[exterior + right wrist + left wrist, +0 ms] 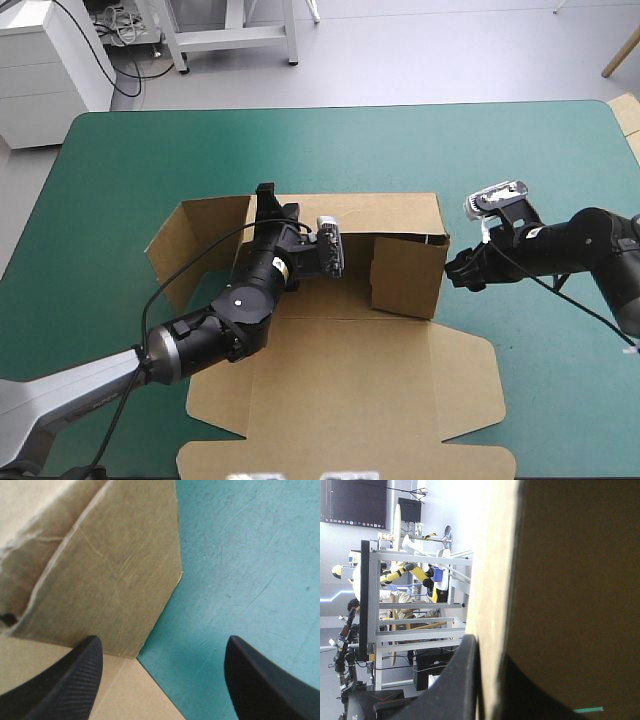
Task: Fold the box
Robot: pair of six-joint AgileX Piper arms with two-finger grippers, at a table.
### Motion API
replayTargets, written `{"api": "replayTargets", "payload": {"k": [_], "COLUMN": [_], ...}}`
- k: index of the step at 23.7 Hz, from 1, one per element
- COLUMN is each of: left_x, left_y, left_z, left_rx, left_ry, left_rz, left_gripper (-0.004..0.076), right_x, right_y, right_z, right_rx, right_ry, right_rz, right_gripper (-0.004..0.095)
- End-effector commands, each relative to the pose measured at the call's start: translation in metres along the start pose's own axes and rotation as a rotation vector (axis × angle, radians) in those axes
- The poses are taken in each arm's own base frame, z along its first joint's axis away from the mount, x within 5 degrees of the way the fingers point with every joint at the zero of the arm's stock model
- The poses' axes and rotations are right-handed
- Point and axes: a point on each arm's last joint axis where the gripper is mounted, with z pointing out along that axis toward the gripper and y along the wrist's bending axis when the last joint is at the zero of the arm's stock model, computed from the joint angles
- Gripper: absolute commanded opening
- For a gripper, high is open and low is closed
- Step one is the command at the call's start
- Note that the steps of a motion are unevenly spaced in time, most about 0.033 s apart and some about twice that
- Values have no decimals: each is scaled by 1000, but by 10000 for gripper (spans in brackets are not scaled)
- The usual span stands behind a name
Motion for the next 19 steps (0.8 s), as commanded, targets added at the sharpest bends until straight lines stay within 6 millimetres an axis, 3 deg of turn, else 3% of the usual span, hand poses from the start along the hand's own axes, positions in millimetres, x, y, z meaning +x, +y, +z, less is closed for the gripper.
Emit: {"api": "replayTargets", "payload": {"k": [1, 19], "left_x": [-2, -2], "left_y": [8, 8], "left_z": [-8, -8], "left_rx": [-11, -8], "left_ry": [-24, -25], "left_rz": [-58, -41], "left_gripper": [-8, -8], "right_x": [-5, -5], "right_y": [5, 24], "right_z": [-14, 0], "right_rx": [-11, -198], "right_ry": [-47, -173], "right_rz": [-13, -24], "right_gripper": [632, 624]}}
